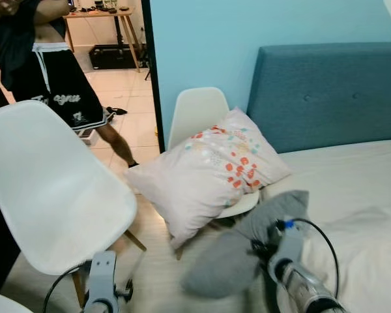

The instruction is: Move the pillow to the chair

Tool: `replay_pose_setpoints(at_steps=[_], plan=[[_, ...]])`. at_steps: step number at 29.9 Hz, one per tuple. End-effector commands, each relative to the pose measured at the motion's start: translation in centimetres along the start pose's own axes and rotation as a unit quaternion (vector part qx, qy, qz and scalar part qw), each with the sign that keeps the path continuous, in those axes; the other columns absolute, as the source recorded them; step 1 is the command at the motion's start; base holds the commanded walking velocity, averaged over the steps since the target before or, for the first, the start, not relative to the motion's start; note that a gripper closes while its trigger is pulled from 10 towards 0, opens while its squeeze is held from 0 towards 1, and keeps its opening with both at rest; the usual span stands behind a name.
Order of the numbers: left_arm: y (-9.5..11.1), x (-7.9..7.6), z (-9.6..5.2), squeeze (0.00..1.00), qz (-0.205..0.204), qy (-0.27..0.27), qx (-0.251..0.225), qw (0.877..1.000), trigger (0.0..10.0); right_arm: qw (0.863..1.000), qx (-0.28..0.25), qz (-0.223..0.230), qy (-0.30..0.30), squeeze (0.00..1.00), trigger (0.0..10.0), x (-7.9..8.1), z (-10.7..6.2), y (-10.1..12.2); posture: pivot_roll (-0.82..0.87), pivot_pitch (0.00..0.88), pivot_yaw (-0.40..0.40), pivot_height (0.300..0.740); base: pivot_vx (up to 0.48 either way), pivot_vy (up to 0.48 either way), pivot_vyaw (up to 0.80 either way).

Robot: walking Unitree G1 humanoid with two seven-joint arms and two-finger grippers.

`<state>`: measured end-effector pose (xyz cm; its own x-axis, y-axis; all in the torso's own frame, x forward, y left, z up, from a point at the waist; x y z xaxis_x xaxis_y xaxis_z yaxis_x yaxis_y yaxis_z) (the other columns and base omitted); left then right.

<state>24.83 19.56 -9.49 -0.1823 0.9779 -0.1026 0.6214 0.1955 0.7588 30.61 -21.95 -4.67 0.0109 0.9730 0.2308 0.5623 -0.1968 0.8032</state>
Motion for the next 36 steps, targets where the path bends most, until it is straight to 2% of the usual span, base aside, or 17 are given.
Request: replay_pose_setpoints(at_steps=[1,3,4,5,6,8,9,10,11,18,23,24,25,28,31,34,36], plan=[[-1.9,1.8,-0.6,0.0,0.001,0.028,0.039,0.999,10.0,0.999,0.027,0.005,-0.03,0.0,10.0,-1.4,-0.8,-2.0,-0.08,0.0,0.008,0.726,0.0,0.0,0.74],[-1.9,1.8,-0.6,0.0,0.001,0.028,0.039,0.999,10.0,0.999,0.027,0.005,-0.03,0.0,10.0,-1.4,-0.8,-2.0,-0.08,0.0,0.008,0.726,0.0,0.0,0.74],[-3.5,2.5,-1.1,0.0,0.002,0.04,0.067,0.997,10.0,0.997,0.054,0.015,-0.055,0.0,10.0,-2.5,-1.8,-4.2,-0.08,0.0,0.012,0.726,0.0,0.0,0.74],[-3.5,2.5,-1.1,0.0,0.002,0.04,0.067,0.997,10.0,0.997,0.054,0.015,-0.055,0.0,10.0,-2.5,-1.8,-4.2,-0.08,0.0,0.012,0.726,0.0,0.0,0.74],[-5.3,3.1,-1.9,0.0,0.006,0.049,0.097,0.994,10.0,0.994,0.08,0.022,-0.075,0.0,10.0,-3.4,-2.8,-6.2,-0.09,0.0,0.017,0.726,0.0,0.0,0.74],[-5.3,3.1,-1.9,0.0,0.006,0.049,0.097,0.994,10.0,0.994,0.08,0.022,-0.075,0.0,10.0,-3.4,-2.8,-6.2,-0.09,0.0,0.017,0.726,0.0,0.0,0.74],[-6.8,3.5,-2.6,0.0,0.013,0.053,0.121,0.991,10.0,0.991,0.098,0.027,-0.087,0.0,10.0,-3.9,-3.6,-7.6,-0.1,0.0,0.019,0.726,0.0,0.0,0.74],[-6.8,3.5,-2.6,0.0,0.013,0.053,0.121,0.991,10.0,0.991,0.098,0.027,-0.087,0.0,10.0,-3.9,-3.6,-7.6,-0.1,0.0,0.019,0.726,0.0,0.0,0.74],[-7.9,3.8,-3.2,0.0,0.019,0.054,0.139,0.989,10.0,0.989,0.109,0.032,-0.096,0.0,10.0,-4.2,-4.1,-8.5,-0.1,0.0,0.022,0.726,0.0,0.0,0.74],[-9.6,4.1,-4.1,0.0,0.027,0.054,0.164,0.985,10.0,0.988,0.114,0.034,-0.101,0.0,10.0,-4.3,-4.4,-9.1,-0.09,0.0,0.02,0.726,0.0,0.0,0.74],[-9.5,4.0,-4.0,0.0,0.026,0.048,0.163,0.985,10.0,0.994,0.074,0.012,-0.084,0.0,10.0,-3.7,-2.9,-6.1,-0.09,0.0,0.017,0.726,0.0,0.0,0.74],[-9.5,4.0,-4.0,0.0,0.026,0.048,0.163,0.985,10.0,0.994,0.074,0.012,-0.084,0.0,10.0,-3.7,-2.9,-6.1,-0.09,0.0,0.017,0.726,0.0,0.0,0.74],[-9.3,3.8,-3.9,0.0,0.021,0.044,0.161,0.986,10.0,0.995,0.058,-0.003,-0.077,0.0,10.0,-3.3,-2.2,-4.6,-0.09,0.0,0.017,0.726,0.0,-0.24,0.0],[-9.2,3.7,-3.8,0.0,0.022,0.04,0.16,0.986,10.0,0.996,0.042,-0.015,-0.072,0.0,10.0,-3.0,-1.6,-3.2,-0.09,0.0,0.019,0.726,0.0,-0.37,0.0],[-9.0,3.4,-3.6,0.0,0.02,0.036,0.158,0.987,10.0,0.998,-0.003,-0.034,-0.058,0.0,10.0,-1.9,-0.4,0.4,-0.1,0.0,0.02,0.726,0.0,-0.48,0.0],[-9.0,3.4,-3.6,0.0,0.02,0.036,0.158,0.987,10.0,0.998,-0.003,-0.034,-0.058,0.0,10.0,-1.9,-0.4,0.4,-0.1,0.0,0.02,0.726,0.0,-0.48,0.0],[-8.9,3.3,-3.6,0.0,0.02,0.036,0.159,0.986,10.0,0.997,-0.029,-0.053,-0.038,0.0,10.0,-0.8,0.3,2.3,-0.1,0.002,0.02,0.726,0.0,-0.48,0.0]])
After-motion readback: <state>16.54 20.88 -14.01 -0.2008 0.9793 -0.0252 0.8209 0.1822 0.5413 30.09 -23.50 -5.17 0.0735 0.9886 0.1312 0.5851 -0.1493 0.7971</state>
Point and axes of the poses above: a point about 5 cm out from each wrist's last joint towards the gripper, its own z axis pointing out of the wrist towards the gripper, its own y axis along the axis of the wrist's last joint, x = y × z, the point moved 5 cm from there along z, pointing out of the wrist towards the gripper, and after that the axes turned 8 degrees about -z, right-handed, at the moved point
